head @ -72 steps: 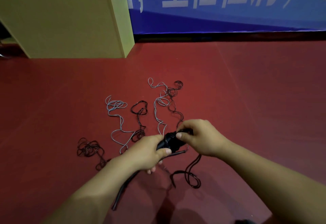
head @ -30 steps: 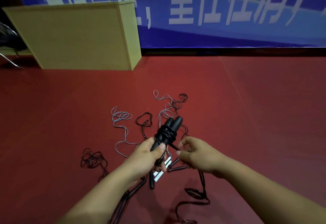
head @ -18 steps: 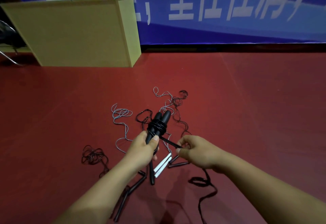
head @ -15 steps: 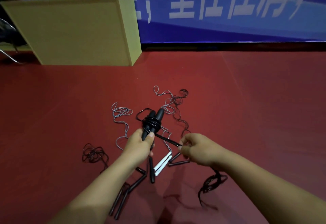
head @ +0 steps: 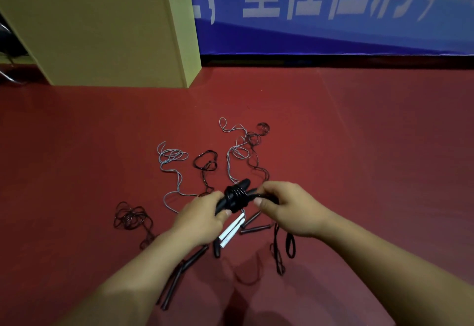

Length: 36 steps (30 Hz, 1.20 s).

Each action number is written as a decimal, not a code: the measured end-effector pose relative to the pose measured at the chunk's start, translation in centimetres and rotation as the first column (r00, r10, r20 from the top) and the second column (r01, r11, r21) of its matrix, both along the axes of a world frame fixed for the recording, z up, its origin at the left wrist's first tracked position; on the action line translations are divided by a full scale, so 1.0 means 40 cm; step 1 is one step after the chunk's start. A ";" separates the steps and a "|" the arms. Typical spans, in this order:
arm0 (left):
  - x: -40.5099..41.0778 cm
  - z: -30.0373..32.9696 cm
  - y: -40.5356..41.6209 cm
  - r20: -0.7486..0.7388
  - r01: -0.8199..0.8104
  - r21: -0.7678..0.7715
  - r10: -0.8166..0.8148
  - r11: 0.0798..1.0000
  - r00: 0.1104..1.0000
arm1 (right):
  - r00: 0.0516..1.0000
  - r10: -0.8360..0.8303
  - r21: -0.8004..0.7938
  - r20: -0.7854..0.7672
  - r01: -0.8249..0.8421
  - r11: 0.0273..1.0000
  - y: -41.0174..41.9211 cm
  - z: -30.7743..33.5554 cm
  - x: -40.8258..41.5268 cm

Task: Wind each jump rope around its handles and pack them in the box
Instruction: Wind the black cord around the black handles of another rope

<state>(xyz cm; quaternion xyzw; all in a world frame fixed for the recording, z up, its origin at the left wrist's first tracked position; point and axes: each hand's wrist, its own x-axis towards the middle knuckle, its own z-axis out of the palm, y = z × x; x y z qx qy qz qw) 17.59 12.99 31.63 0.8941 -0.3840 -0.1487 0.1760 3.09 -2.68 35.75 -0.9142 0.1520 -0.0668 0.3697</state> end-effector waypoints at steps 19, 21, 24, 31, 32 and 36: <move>-0.112 0.045 0.000 -0.239 0.500 -0.008 -0.487 0.866 0.840 | 0.979 -0.185 0.158 -0.087 0.197 0.968 -0.084 -0.010 -0.024; -0.114 0.058 0.004 -0.410 0.495 -0.131 -0.502 0.859 0.762 | 0.984 -0.140 0.325 -0.108 0.169 0.931 -0.090 -0.007 -0.029; -0.111 0.076 0.013 -0.636 0.400 -0.317 -0.506 0.860 0.583 | 0.987 -0.066 0.568 -0.147 0.139 0.811 -0.100 -0.007 -0.040; -0.104 0.097 0.015 -0.750 0.088 -0.552 -0.540 0.829 0.383 | 0.989 0.058 0.739 -0.133 0.060 0.671 -0.091 -0.009 -0.026; -0.102 0.098 0.013 -0.762 0.032 -0.559 -0.529 0.828 0.372 | 0.989 0.063 0.732 -0.135 0.057 0.679 -0.085 -0.009 -0.022; -0.093 0.098 0.004 -0.762 -0.104 -0.553 -0.451 0.826 0.465 | 0.989 0.014 0.815 -0.145 0.112 0.568 -0.068 -0.010 -0.017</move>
